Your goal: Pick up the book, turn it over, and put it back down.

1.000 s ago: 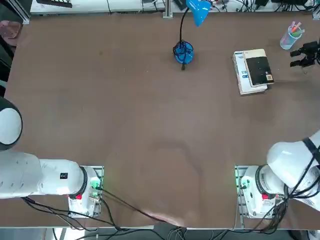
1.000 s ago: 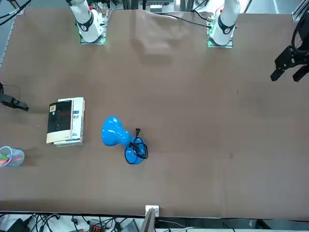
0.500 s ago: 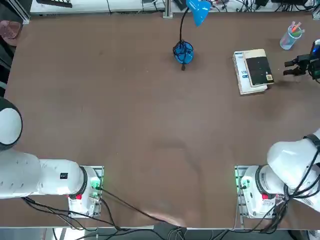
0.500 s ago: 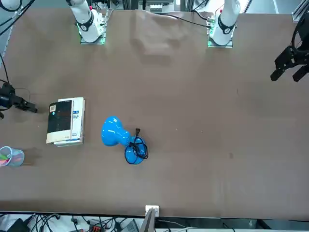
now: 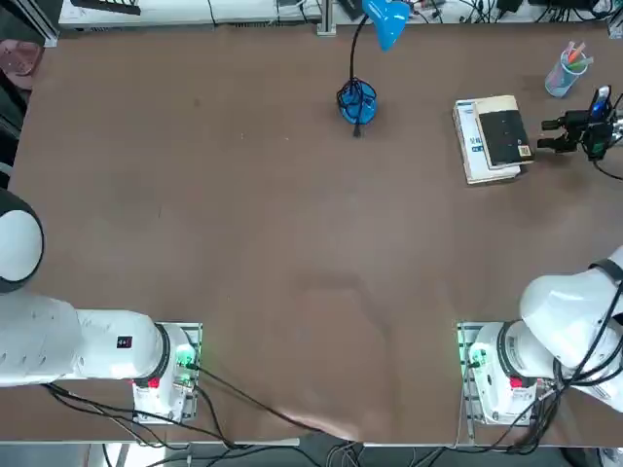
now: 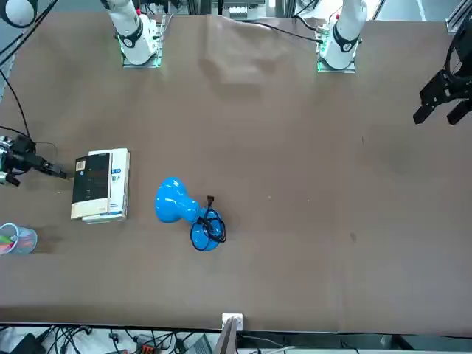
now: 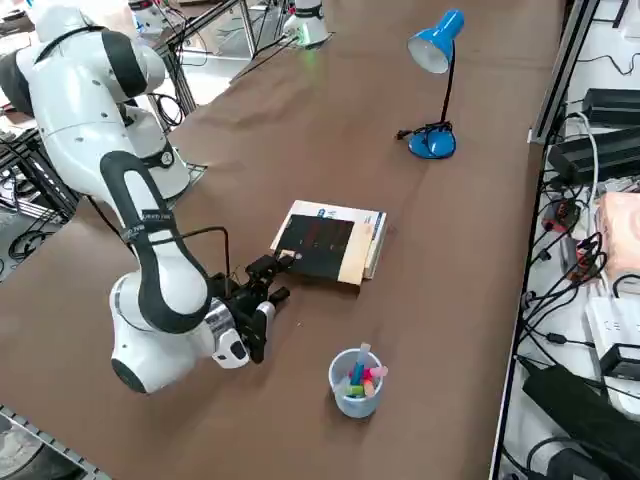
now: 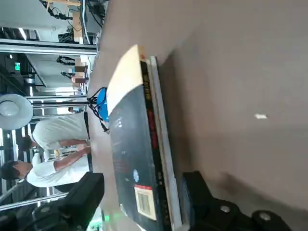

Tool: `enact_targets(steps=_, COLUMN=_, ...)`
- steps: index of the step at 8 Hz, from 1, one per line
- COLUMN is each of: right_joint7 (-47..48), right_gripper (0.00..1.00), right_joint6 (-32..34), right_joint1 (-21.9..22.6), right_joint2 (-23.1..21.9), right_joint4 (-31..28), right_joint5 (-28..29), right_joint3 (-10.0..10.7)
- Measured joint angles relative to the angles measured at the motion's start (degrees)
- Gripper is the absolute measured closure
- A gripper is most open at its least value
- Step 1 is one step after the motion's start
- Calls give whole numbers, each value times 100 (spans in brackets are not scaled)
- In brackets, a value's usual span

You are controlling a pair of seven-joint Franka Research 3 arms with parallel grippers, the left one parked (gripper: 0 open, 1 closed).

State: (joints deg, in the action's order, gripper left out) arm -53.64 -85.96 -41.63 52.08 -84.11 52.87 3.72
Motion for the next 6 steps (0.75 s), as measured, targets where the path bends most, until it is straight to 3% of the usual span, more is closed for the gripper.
enact_targets(steps=3, right_joint7=283, right_gripper=4, right_joint6=-10, right_joint1=3, right_joint2=188, right_joint4=135, right_joint5=90, right_joint3=-25)
enact_targets(steps=6, right_joint7=364, right_gripper=3, right_joint6=-17, right_joint1=30, right_joint2=363, right_joint4=242, right_joint5=228, right_joint3=-217)
